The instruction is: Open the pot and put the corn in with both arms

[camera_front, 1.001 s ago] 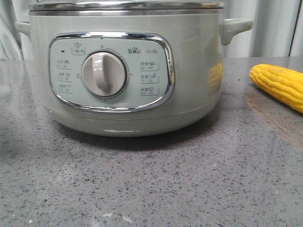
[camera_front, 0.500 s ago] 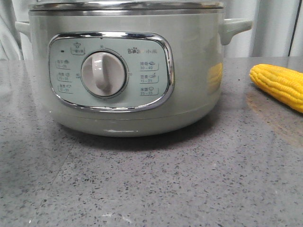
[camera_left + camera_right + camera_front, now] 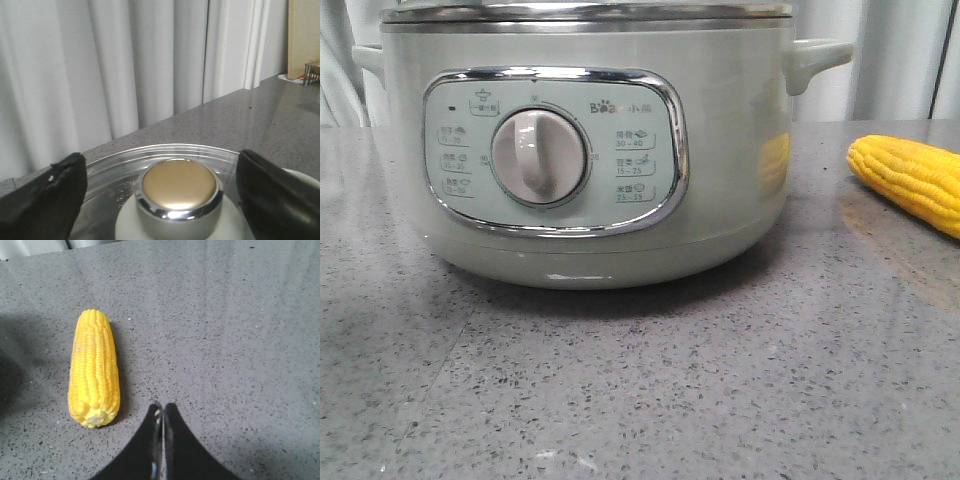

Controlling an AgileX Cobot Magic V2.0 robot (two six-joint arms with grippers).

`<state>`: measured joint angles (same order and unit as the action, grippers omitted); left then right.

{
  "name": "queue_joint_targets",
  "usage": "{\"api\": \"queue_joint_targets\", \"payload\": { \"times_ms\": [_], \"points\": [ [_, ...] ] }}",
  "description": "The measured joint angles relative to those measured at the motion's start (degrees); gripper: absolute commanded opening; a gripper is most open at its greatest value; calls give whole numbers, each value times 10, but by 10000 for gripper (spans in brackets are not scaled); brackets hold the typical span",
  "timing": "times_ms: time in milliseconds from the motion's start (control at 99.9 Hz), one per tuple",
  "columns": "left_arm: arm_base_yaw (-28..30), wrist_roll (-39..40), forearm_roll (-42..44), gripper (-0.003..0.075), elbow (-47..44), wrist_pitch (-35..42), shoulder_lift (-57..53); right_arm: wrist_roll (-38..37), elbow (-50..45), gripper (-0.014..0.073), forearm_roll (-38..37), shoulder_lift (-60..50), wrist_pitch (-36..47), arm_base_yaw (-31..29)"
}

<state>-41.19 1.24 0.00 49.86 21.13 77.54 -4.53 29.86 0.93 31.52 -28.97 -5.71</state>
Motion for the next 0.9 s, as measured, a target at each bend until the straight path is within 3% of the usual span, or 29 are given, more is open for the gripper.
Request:
{"api": "queue_joint_targets", "payload": {
  "times_ms": [340, 480, 620, 810, 901],
  "points": [
    [-11, 0, -9, 574, 28, -1, 48, -1, 0, -64, 0, 0, 0, 0],
    [-11, 2, -11, 521, 36, 7, 60, -1, 0, -64, 0, 0, 0, 0],
    [-11, 3, -20, 351, 38, 14, 61, -1, 0, -64, 0, 0, 0, 0],
    [-11, 7, -26, 8, 38, 16, 61, -1, 0, -64, 0, 0, -1, 0],
    [-11, 8, -27, -20, 38, 16, 61, -1, 0, -64, 0, 0, -1, 0]
  ]
}}
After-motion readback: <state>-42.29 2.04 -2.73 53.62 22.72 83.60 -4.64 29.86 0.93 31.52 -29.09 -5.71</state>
